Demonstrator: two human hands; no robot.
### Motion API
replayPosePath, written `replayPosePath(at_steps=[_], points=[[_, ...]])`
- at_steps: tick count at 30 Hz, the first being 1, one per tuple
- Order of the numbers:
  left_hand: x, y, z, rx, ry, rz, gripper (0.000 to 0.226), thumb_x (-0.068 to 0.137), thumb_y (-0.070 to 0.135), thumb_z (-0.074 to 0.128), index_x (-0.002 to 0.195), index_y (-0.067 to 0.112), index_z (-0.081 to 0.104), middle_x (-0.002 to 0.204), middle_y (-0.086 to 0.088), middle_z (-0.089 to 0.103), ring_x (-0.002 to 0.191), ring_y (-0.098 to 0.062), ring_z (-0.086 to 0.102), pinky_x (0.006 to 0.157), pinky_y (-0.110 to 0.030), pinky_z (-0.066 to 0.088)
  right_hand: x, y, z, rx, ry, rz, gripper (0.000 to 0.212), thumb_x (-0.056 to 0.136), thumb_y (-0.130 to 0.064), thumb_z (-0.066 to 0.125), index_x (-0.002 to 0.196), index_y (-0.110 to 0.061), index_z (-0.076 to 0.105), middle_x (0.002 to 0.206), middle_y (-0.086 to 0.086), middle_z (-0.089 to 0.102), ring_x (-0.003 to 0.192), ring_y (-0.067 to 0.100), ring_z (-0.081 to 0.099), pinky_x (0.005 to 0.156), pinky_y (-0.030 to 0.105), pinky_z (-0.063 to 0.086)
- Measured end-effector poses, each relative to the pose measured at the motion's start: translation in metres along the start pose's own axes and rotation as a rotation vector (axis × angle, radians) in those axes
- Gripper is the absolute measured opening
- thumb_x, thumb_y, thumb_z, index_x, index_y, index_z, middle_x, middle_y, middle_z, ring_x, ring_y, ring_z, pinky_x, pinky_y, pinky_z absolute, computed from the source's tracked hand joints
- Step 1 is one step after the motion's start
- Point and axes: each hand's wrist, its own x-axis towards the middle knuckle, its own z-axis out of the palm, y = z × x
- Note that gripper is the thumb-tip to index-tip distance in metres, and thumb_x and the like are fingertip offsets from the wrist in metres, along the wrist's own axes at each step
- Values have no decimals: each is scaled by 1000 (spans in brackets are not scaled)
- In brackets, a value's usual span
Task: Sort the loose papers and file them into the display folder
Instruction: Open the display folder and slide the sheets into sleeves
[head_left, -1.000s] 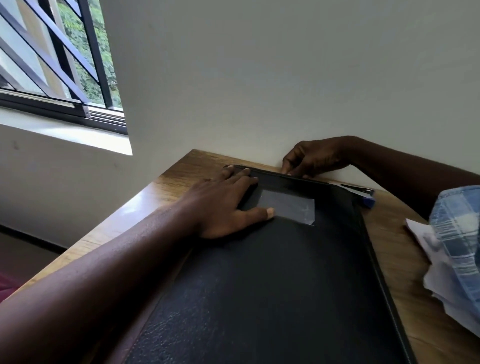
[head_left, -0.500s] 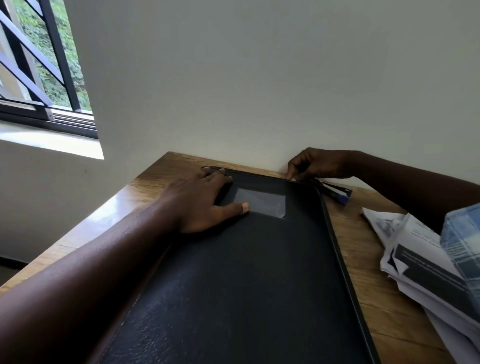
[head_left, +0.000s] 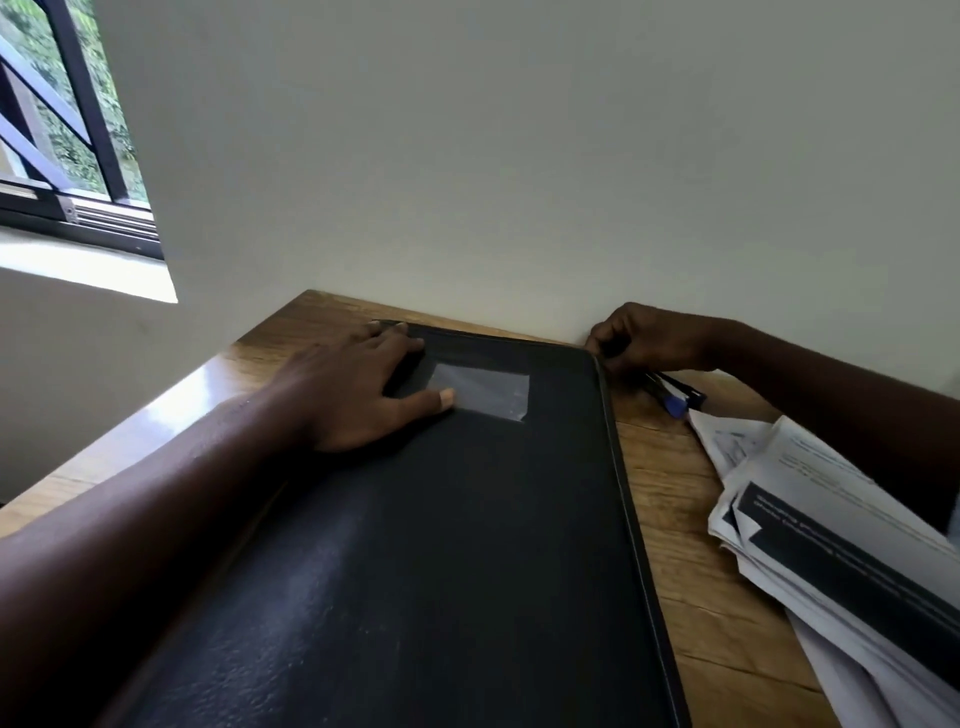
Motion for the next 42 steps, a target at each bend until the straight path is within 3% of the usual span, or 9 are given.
replayPosePath(at_steps=[4,8,10,15,23,27,31,34,42], points=[[-1,6,0,22,-8,9,101,79,95,21,161,36,19,172,9,11,158,-12,9,124,-49,23,-17,-8,25,70,233,72,20,93,5,65,92,-8,80,88,8,77,71,6,68,63,21,54],[-1,9,-1,25,-4,5,100,83,92,26,163,33,20,172,9,10,158,-12,7,124,-47,20,-18,-19,45,-183,523,267,12,90,-19,71,91,-26,81,88,-13,73,90,11,64,96,41,46],[0,6,1,12,1,0,112,72,100,19,162,34,21,172,10,12,158,-12,8,124,-49,22,-24,-32,53,-290,619,358,11,86,-21,72,90,-28,80,88,-11,70,90,14,59,98,43,40],[6,-2,7,-29,42,-24,118,63,104,17,160,37,25,172,10,15,158,-15,12,122,-55,25,-49,-52,71,-121,612,365,15,74,-1,75,76,-15,81,74,2,76,74,14,69,72,31,53],[1,0,7,-49,37,-2,109,74,99,26,160,31,28,170,6,21,157,-19,16,121,-56,28,-85,-75,106,-96,685,409,5,80,-2,73,76,-2,76,74,12,73,75,23,70,63,29,50],[2,0,7,-49,53,8,101,81,94,32,158,29,31,169,4,24,156,-21,20,120,-56,28,-106,-81,124,-16,701,429,15,79,-10,74,81,4,73,76,15,74,76,30,71,73,45,59],[3,-2,7,-56,59,18,102,80,94,33,158,29,33,169,4,25,156,-22,21,121,-57,26,-126,-99,140,22,690,447,7,88,-13,75,84,-12,80,85,6,76,84,21,71,77,32,56],[4,-4,7,-54,57,18,108,74,98,29,158,30,34,169,4,26,155,-23,23,120,-57,27,-142,-112,152,72,709,442,8,92,-12,74,92,-16,81,91,-1,76,86,11,66,67,16,45],[6,-9,7,-72,60,49,127,59,107,21,157,28,37,167,2,30,153,-24,28,121,-55,28,-175,-128,189,85,816,366,13,90,-10,75,93,-20,82,86,-10,74,82,8,65,80,31,54]])
